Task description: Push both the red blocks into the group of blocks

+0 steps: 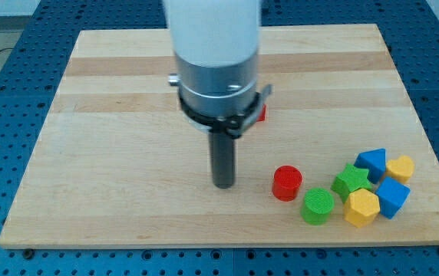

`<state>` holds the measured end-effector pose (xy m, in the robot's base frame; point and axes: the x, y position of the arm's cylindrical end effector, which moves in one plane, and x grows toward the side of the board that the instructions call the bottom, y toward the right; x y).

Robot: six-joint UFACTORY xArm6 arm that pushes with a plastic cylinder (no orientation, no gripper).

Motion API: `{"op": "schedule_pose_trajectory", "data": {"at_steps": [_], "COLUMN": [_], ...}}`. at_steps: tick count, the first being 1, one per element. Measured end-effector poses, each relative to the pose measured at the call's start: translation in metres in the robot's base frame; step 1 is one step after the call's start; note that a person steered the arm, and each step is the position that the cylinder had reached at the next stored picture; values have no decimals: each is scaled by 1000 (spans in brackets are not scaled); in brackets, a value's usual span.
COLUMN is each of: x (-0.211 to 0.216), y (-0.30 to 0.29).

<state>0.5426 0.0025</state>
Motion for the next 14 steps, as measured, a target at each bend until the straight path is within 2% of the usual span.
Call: {"op": "schedule_pose_trajectory", "data": {"at_steps": [2, 3, 4, 5, 6, 7, 8, 10, 11, 13, 14], "x": [1, 1, 1, -10, -34, -77, -98, -113, -127, -124, -131], "y": [78, 102, 103, 67, -3, -55, -78, -78, -51, 44, 9]}}
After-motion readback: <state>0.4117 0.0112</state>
